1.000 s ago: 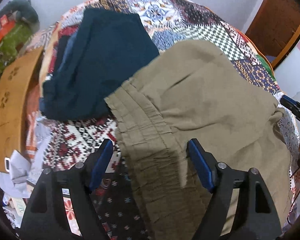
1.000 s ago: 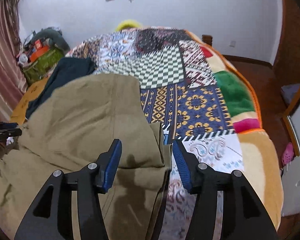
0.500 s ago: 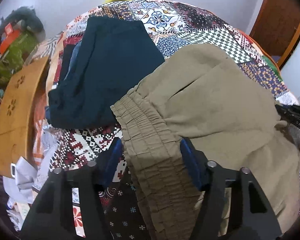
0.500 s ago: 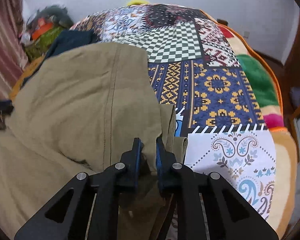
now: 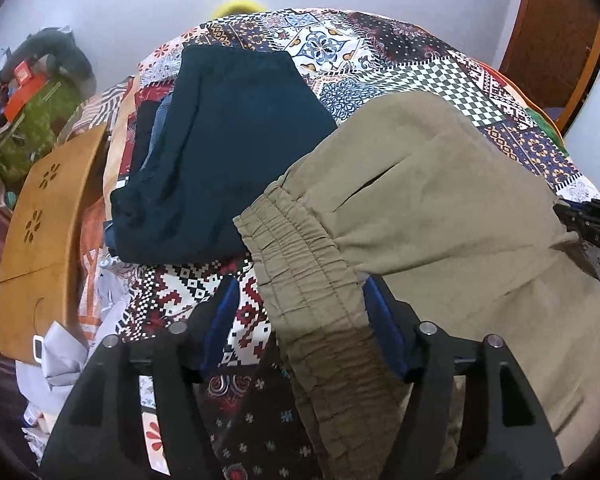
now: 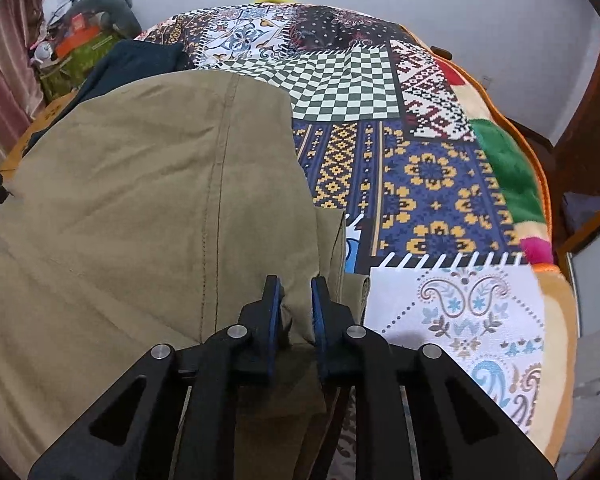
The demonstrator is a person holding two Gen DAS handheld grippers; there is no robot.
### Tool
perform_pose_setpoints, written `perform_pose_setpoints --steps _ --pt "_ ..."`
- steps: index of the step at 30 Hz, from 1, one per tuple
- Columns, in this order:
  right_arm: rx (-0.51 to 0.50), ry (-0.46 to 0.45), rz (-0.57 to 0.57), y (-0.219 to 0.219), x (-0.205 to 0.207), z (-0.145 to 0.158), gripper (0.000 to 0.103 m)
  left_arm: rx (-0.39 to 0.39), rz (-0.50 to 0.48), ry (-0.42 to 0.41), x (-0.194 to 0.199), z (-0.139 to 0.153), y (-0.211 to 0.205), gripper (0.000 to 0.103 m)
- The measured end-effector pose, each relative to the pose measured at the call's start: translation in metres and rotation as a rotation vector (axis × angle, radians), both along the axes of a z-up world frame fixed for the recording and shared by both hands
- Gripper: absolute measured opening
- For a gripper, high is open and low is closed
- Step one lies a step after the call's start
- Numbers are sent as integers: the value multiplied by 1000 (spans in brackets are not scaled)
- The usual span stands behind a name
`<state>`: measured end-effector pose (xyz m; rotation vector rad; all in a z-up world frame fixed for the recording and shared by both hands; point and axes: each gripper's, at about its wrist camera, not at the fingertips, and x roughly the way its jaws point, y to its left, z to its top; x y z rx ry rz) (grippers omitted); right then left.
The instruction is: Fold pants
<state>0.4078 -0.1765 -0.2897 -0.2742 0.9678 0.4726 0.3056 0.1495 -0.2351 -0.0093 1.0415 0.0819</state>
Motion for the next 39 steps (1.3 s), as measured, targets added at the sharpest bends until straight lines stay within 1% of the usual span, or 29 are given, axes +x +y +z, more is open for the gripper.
perform_pose_setpoints --steps 2,4,6,7,8,9,11,13,16,17,22,28,29,32,33,34,39 --pt "2 6 -3 -2 0 9 16 12 -3 -8 -3 10 3 68" --pt "10 1 -5 -2 -1 18 19 23 -7 -19 -5 18 7 77" --pt "33 -20 3 -3 -3 33 22 38 7 -46 -5 30 18 84" --pt "51 -39 8 -3 -5 44 27 47 21 -57 -5 34 23 88" --pt "61 -50 11 -3 -6 50 33 57 35 -65 -2 38 28 90" --pt "78 -75 18 -1 -7 61 37 65 49 -71 0 41 33 90" --pt "97 -112 26 2 -8 75 46 64 71 -70 7 43 42 90" --pt "130 -149 38 10 -5 90 51 42 90 -63 13 42 51 91" --pt "172 -171 46 23 7 100 60 -16 120 -37 30 34 61 91" --pt "178 -175 51 29 10 101 61 -30 129 -28 35 29 63 91" --pt "153 -160 77 57 38 91 61 -90 154 29 62 1 65 91" --pt "80 -108 69 81 84 55 61 -108 140 149 94 -42 65 91" --pt "76 -97 65 82 89 52 61 -124 138 162 97 -48 66 91" --pt "101 -28 53 86 115 34 61 -177 143 181 101 -64 68 94" --pt "112 3 45 88 125 27 61 -177 144 177 102 -67 69 98" --pt "115 20 37 89 132 22 61 -177 138 170 102 -69 68 99" --pt "160 92 22 96 158 -3 61 -196 127 147 98 -74 69 98"
